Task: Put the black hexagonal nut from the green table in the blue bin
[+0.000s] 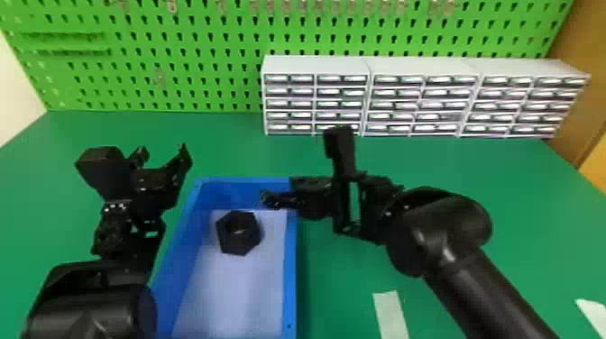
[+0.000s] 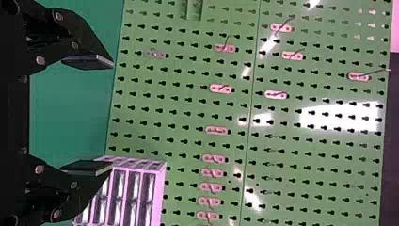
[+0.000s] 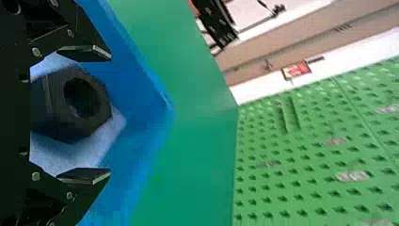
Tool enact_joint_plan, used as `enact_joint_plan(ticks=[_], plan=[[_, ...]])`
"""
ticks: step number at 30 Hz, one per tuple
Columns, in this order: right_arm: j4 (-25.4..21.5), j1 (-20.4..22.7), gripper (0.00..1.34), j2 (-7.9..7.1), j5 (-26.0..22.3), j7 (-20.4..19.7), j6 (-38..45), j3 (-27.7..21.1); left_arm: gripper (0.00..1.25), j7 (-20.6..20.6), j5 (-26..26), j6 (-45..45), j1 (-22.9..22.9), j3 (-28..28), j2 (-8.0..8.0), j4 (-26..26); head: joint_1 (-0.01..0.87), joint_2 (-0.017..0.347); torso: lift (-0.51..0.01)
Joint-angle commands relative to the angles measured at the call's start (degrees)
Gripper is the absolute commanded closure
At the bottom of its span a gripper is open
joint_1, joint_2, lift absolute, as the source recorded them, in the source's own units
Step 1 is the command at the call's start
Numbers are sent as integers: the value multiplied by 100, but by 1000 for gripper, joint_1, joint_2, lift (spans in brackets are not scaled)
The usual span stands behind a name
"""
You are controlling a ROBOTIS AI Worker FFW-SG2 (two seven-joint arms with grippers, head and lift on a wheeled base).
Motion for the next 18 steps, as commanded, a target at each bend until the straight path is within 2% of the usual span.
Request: enact_joint_plan(ticks=[1, 8, 18], plan=[[-172, 100, 394, 56, 354, 0, -49, -527, 487, 0, 3, 0, 16, 0, -15, 0, 686, 51, -97], [-410, 197, 394, -76, 547, 0, -128, -1133, 489, 0, 3, 0, 25, 0, -15, 0, 686, 51, -97], [-770, 381, 394, -50, 916, -9, -137, -2100, 489, 0, 3, 0, 34, 9, -15, -9, 686, 51, -97]])
